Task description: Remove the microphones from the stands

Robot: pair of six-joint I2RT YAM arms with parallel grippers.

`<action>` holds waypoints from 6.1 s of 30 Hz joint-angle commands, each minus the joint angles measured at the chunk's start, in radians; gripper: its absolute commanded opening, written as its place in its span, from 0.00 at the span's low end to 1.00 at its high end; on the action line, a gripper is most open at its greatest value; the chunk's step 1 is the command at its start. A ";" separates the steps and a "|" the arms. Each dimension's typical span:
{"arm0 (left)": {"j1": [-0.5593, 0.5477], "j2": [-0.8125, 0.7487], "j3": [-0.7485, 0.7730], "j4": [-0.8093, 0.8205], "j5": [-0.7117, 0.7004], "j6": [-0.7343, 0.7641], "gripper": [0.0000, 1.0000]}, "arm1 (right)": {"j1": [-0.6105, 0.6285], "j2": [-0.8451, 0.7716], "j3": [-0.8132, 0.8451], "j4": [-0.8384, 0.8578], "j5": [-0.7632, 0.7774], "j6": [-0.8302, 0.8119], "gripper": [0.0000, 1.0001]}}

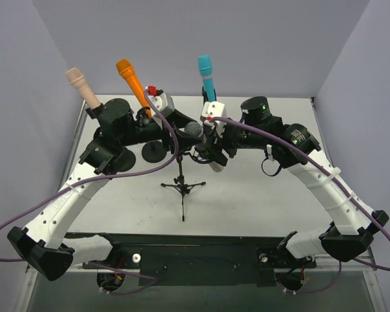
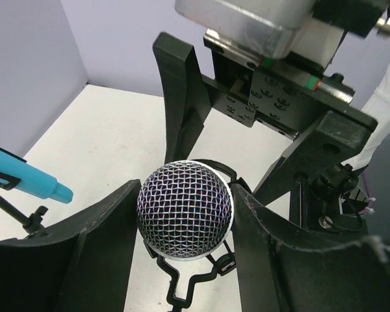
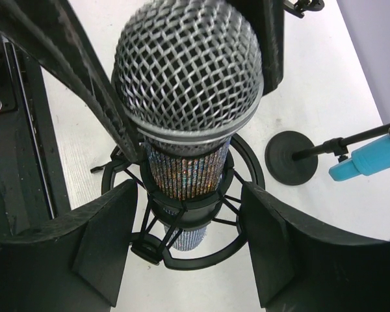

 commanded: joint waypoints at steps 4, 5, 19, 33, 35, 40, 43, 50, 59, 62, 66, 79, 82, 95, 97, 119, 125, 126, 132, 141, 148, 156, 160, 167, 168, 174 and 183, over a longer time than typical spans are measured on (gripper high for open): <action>0.053 -0.039 0.123 0.087 -0.006 -0.040 0.00 | 0.004 0.004 -0.054 -0.070 0.027 -0.020 0.59; 0.058 -0.042 0.124 0.084 -0.004 -0.042 0.00 | 0.002 0.006 -0.056 -0.076 0.025 -0.021 0.59; 0.145 -0.028 0.294 0.070 -0.014 -0.140 0.00 | -0.002 0.003 -0.057 -0.083 0.031 -0.037 0.60; 0.221 -0.040 0.446 -0.171 0.088 -0.086 0.00 | -0.002 -0.002 0.076 -0.114 0.028 -0.023 0.64; 0.245 -0.053 0.466 -0.193 0.095 -0.083 0.00 | -0.004 -0.009 0.137 -0.128 0.037 -0.021 0.68; 0.264 -0.071 0.489 -0.165 0.076 -0.130 0.00 | -0.006 -0.014 0.193 -0.145 0.065 -0.011 0.71; 0.264 -0.065 0.509 -0.108 0.069 -0.180 0.00 | -0.006 -0.016 0.187 -0.133 0.048 0.020 0.71; 0.264 -0.082 0.447 -0.145 0.068 -0.161 0.00 | 0.065 0.063 0.400 -0.054 0.027 0.125 0.72; 0.264 -0.068 0.436 -0.111 0.082 -0.238 0.00 | 0.145 0.135 0.455 0.062 0.008 0.151 0.72; 0.264 -0.061 0.457 -0.127 0.091 -0.246 0.00 | 0.155 0.152 0.432 0.128 0.015 0.147 0.71; 0.264 -0.053 0.476 -0.150 0.118 -0.252 0.00 | 0.166 0.191 0.452 0.173 0.015 0.177 0.70; 0.264 -0.065 0.445 -0.102 -0.007 -0.250 0.43 | 0.203 0.214 0.472 0.211 0.072 0.151 0.31; 0.262 -0.073 0.456 -0.082 -0.136 -0.200 0.77 | 0.197 0.213 0.495 0.245 0.190 0.137 0.16; 0.273 -0.188 0.318 -0.188 -0.323 0.118 0.80 | -0.287 -0.080 0.123 0.154 0.542 0.274 0.00; 0.274 -0.232 0.222 -0.180 -0.332 0.096 0.80 | -0.425 -0.129 -0.028 0.087 0.519 0.293 0.00; 0.371 -0.332 -0.032 -0.301 -0.184 0.021 0.80 | -0.952 0.113 -0.698 0.130 0.277 0.229 0.00; 0.374 -0.320 -0.015 -0.341 -0.182 0.060 0.80 | -0.973 0.237 -0.672 0.151 0.338 0.175 0.08; 0.376 -0.315 -0.012 -0.344 -0.187 0.058 0.80 | -0.973 0.248 -0.668 0.153 0.344 0.167 0.10; 0.389 -0.291 0.014 -0.355 -0.193 0.076 0.80 | -0.983 0.314 -0.657 0.161 0.341 0.209 0.16; 0.403 -0.278 0.019 -0.355 -0.172 0.076 0.80 | -0.983 0.317 -0.706 0.170 0.355 0.276 0.55; 0.403 -0.301 -0.003 -0.416 -0.021 0.081 0.82 | -1.006 0.216 -0.539 -0.028 0.257 0.272 1.00; 0.400 -0.465 -0.259 -0.464 0.069 0.346 0.79 | -0.974 0.072 -0.015 -0.341 -0.114 0.270 1.00; 0.400 -0.487 -0.362 -0.447 0.127 0.496 0.70 | -0.801 -0.014 0.117 -0.393 -0.131 0.214 0.99; 0.357 -0.452 -0.553 -0.277 0.120 0.421 0.61 | -0.369 -0.101 0.127 -0.396 -0.014 0.008 0.94; 0.316 -0.449 -0.567 -0.256 0.052 0.431 0.58 | -0.355 -0.112 0.116 -0.381 -0.025 0.002 0.94; 0.147 -0.424 -0.587 -0.269 -0.113 0.457 0.62 | -0.247 -0.161 0.006 -0.162 -0.068 -0.096 0.96; 0.106 -0.439 -0.597 -0.317 -0.208 0.415 0.63 | -0.156 -0.134 -0.010 -0.122 -0.088 -0.184 0.96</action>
